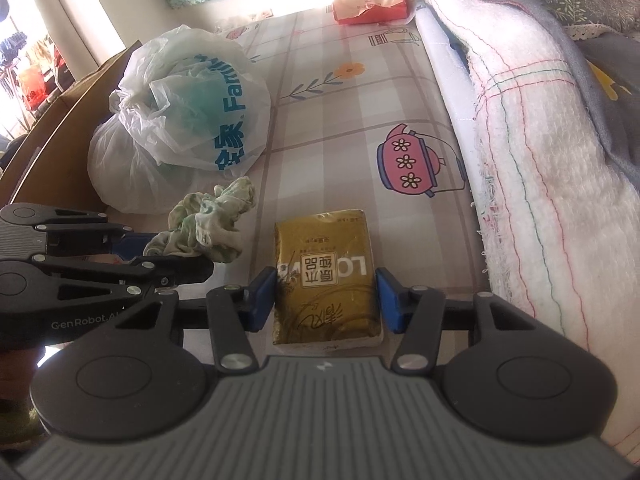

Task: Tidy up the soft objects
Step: 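Carry the scrunchie and gold packet over the box with both tools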

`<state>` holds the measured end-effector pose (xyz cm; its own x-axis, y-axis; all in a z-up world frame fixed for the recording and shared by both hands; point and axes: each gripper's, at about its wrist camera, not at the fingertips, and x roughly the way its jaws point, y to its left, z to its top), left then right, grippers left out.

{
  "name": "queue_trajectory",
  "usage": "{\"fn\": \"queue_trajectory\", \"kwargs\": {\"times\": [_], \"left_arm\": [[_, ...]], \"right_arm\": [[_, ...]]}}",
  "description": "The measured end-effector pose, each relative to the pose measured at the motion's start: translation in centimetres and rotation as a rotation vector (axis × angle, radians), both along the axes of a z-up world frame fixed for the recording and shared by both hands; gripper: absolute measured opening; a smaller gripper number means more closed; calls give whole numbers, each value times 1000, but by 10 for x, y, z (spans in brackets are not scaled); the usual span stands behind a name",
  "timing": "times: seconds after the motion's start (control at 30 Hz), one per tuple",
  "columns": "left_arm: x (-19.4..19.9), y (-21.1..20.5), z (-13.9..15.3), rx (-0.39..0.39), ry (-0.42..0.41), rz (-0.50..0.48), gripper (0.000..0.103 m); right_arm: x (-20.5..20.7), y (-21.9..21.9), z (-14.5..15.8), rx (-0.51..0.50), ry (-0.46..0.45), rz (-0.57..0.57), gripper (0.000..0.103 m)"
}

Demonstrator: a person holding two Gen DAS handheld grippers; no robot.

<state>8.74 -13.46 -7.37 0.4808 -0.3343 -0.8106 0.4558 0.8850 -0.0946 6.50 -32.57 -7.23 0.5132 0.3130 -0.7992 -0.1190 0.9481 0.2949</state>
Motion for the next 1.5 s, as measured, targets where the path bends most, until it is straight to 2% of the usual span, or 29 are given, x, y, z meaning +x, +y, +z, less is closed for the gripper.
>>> {"fn": "queue_trajectory", "kwargs": {"times": [0.27, 0.57, 0.83, 1.03, 1.23, 1.5], "left_arm": [[-7, 14, 34, -80, -59, 21, 26], [-21, 53, 90, -163, -178, 86, 26], [-32, 113, 133, -195, -259, 205, 26], [-48, 187, 159, -188, -311, 382, 26], [-68, 262, 158, -168, -291, 569, 27], [-78, 328, 114, -123, -149, 714, 27]], "right_arm": [[-12, -5, 26, 56, -62, -43, 51], [-12, 16, 76, 104, -184, 7, 51], [8, 70, 120, 176, -271, 143, 52], [25, 133, 150, 224, -321, 297, 52], [42, 216, 164, 278, -289, 471, 52], [51, 313, 160, 288, -191, 625, 52]]}}
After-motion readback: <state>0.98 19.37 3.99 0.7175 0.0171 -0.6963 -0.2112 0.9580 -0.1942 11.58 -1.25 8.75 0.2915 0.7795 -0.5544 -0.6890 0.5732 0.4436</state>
